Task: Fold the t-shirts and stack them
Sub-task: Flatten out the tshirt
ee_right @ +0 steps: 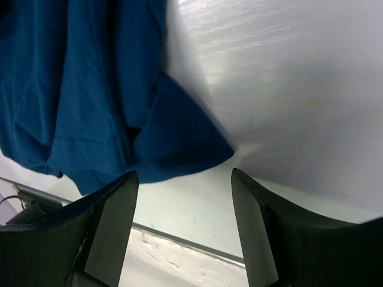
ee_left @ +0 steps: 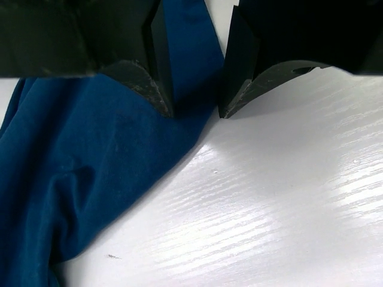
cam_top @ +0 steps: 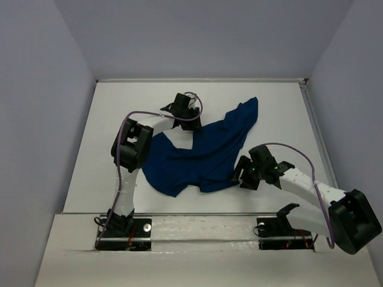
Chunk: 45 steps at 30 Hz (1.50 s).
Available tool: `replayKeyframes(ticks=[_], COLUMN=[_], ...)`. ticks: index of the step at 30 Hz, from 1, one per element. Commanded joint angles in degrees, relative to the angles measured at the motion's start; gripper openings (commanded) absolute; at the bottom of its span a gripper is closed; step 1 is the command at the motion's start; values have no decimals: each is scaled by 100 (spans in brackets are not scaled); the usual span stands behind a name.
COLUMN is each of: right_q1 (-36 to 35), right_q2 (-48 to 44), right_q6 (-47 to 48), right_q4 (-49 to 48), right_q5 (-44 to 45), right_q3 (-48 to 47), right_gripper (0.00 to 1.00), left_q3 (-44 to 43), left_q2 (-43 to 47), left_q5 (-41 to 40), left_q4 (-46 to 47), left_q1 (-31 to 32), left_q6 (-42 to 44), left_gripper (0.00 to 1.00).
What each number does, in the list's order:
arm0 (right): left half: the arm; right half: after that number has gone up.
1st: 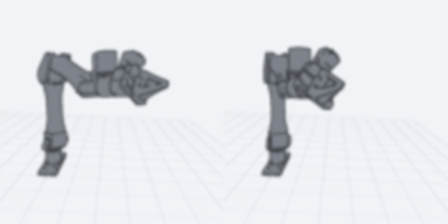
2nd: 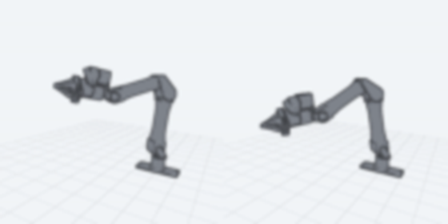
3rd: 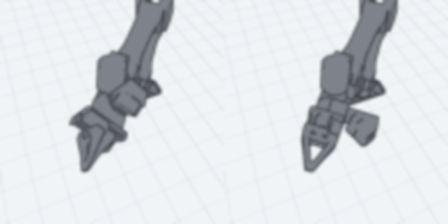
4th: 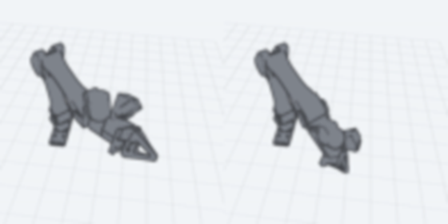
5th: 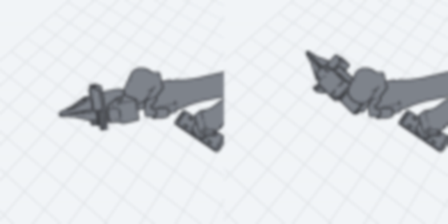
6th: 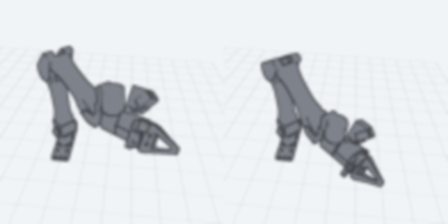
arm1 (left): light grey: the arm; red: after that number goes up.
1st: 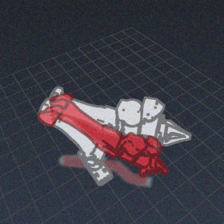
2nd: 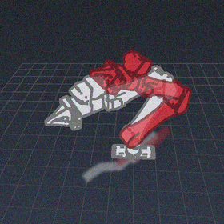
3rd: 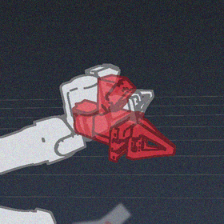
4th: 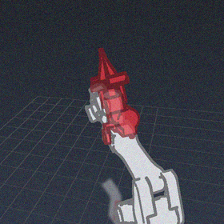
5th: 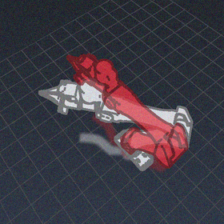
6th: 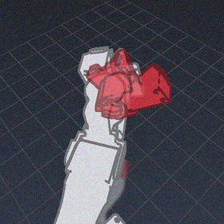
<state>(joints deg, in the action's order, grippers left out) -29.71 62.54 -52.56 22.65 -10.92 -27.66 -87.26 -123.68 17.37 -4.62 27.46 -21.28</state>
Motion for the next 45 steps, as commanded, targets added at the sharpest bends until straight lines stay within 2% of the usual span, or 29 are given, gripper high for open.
replayKeyframes(ticks=[1,3,5,6,9,13,16,19,20,21,22,23,24,25,27,28,30,32,33,34,35,36,37,38,39,41,42,43,45], right_q1=[-43,-43,-43,-43,-43,-43,342,1307,1589,2061,2240,2477,2540,2541,2541,2541,2419,1989,1830,1672,1462,964,689,486,154,19,18,18,18], right_q2=[267,477,696,750,969,1242,1514,1909,2015,2129,2252,2488,2630,2779,3174,3202,2819,2326,2071,1599,1420,1288,1113,1050,988,874,874,908,1266], right_q6=[-211,-203,-211,-211,-80,420,1009,1694,1774,1862,1933,2072,2143,2205,2355,2355,2302,2172,2023,1865,1672,1287,1118,759,590,185,123,97,245], right_q4=[-665,-911,-1147,-1271,-1413,-1071,-701,-543,-525,-482,-438,-350,-332,-288,194,309,293,118,12,-154,-313,-462,-525,-656,-744,-1078,-1236,-1481,-1684], right_q5=[116,46,28,20,255,888,1390,1252,1250,1137,1136,970,908,811,557,382,-15,133,64,-84,-182,-217,-174,-130,-78,-112,-138,-165,-226], right_q3=[15,68,111,173,60,-405,-1029,-1827,-1831,-2257,-2522,-3091,-3392,-3708,-4402,-4763,-4592,-3680,-3267,-2820,-2041,-1737,-1482,-1079,-910,-454,-338,-258,-292], right_gripper=[68,58,39,22,3,0,0,0,0,5,12,34,47,59,74,85,90,90,84,53,35,4,2,3,17,46,66,73,76], left_q3=[-177,-195,-186,-142,59,393,762,1070,1149,1237,1438,1658,1764,1861,1993,2081,2143,2179,2179,2222,2266,2319,2389,2424,2442,2486,2504,2565,2635], left_q2=[-69,-60,62,124,518,1143,1670,2136,2216,2295,2374,2557,2655,2752,3007,3086,3235,3280,3289,3289,3297,3324,3341,3359,3385,3438,3464,3499,3544], left_q5=[-67,-110,-180,-250,-330,-506,-602,-760,-831,-953,-1007,-1085,-1130,-1191,-1410,-1498,-1639,-1771,-2059,-2140,-2176,-2254,-2281,-2308,-2325,-2308,-2308,-2282,-2238], left_q4=[-117,-179,-171,-136,13,93,251,304,295,278,269,312,339,348,339,322,278,208,155,94,102,137,146,155,155,155,172,198,260], left_q1=[-13,-13,-13,-13,-205,-583,-934,-1120,-1181,-1182,-1243,-1243,-1304,-1305,-1305,-1357,-1427,-1428,-1480,-1481,-1550,-1638,-1743,-1744,-1823,-1885,-1885,-1885,-1885], left_q6=[53,80,89,80,1,-17,-156,-254,-245,-237,-245,-306,-307,-342,-351,-342,-351,-307,-289,-263,-254,-228,-219,-184,-105,-35,-34,-52,-61], left_gripper=[36,15,0,0,0,0,0,0,0,0,0,0,0,0,0,0,0,0,0,0,0,0,0,0,0,0,0,0,0])
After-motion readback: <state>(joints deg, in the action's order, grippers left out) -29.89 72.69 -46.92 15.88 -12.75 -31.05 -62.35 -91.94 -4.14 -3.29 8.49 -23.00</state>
